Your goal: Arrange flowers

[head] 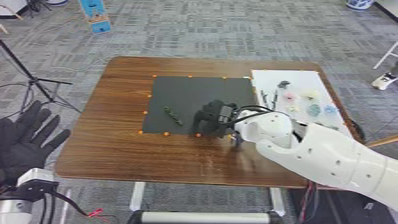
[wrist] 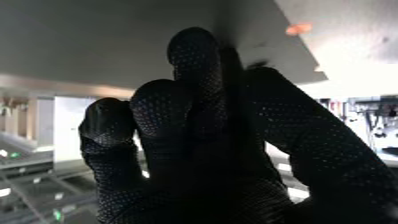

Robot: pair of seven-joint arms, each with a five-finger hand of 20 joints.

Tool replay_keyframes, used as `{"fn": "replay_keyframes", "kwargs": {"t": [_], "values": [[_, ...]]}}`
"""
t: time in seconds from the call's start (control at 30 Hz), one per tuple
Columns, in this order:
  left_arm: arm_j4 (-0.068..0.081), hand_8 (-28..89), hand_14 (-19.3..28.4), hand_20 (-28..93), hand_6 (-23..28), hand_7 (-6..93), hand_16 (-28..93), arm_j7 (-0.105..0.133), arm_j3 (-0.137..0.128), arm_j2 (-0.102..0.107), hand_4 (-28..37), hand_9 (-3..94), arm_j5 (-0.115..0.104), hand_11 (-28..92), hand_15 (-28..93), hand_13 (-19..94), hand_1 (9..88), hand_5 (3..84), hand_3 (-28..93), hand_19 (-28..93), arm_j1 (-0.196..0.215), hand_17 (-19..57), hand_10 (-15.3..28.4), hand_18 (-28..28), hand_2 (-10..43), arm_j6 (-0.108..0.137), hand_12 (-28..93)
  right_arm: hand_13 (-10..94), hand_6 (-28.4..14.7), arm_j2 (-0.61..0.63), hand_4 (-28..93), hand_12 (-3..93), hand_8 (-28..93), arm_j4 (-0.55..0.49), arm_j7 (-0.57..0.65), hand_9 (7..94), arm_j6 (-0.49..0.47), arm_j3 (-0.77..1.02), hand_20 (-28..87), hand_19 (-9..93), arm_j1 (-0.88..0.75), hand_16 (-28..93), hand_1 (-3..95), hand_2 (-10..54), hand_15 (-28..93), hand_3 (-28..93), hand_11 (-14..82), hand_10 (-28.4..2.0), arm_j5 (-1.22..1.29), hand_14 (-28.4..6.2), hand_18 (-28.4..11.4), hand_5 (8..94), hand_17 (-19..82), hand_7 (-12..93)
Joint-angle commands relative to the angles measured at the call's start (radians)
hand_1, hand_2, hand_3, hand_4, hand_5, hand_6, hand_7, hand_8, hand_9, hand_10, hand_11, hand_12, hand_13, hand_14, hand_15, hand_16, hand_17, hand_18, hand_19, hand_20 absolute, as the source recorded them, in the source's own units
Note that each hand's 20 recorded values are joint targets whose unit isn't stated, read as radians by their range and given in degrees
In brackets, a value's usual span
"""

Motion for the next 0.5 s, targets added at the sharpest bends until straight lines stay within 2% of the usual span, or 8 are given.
{"fn": "replay_keyframes", "kwargs": {"t": [0.03, 0.3, 0.5], "values": [[-0.007, -10, 12.3, 9, 2.0, 17.7, 6, -0.003, -0.001, 0.001, -28.3, 21.2, -0.001, 14, 11, 18, 28.2, 25.9, 54, 39, -0.003, -10.9, 9.4, 22.3, -8.5, 0.006, 16, 62, -1.2, -0.059, -5, 53.0, -12, -0.006, -0.022, 72.6, -0.015, -0.016, 55, 90, 0.011, 42, 26.1, 11.6, 77, 93, 38.9, -10.8, -0.022, -12.5, -22.2, 50.1, 32, 15], [-0.003, -10, 12.4, 9, 2.0, 17.6, 6, -0.015, 0.000, 0.008, -28.3, 21.3, 0.003, 13, 11, 18, 28.5, 25.9, 53, 39, -0.015, -10.9, 9.4, 22.3, -8.0, 0.004, 16, 62, -1.2, -0.069, -5, 52.3, -12, -0.041, -0.042, 72.3, -0.015, -0.026, 55, 90, 0.003, 41, 26.0, 11.8, 77, 93, 39.6, -10.9, -0.025, -12.5, -22.2, 50.2, 32, 15], [0.001, -10, 12.4, 9, 2.0, 17.6, 6, -0.012, 0.010, 0.016, -28.3, 21.3, -0.002, 13, 11, 18, 28.4, 25.9, 53, 39, -0.021, -10.9, 9.4, 22.3, -8.3, 0.005, 16, 62, -1.2, -0.083, -6, 52.1, -12, -0.047, -0.056, 72.2, -0.013, -0.029, 55, 90, 0.002, 41, 26.1, 11.7, 77, 93, 39.8, -10.9, -0.020, -12.4, -22.1, 50.4, 32, 15]]}}
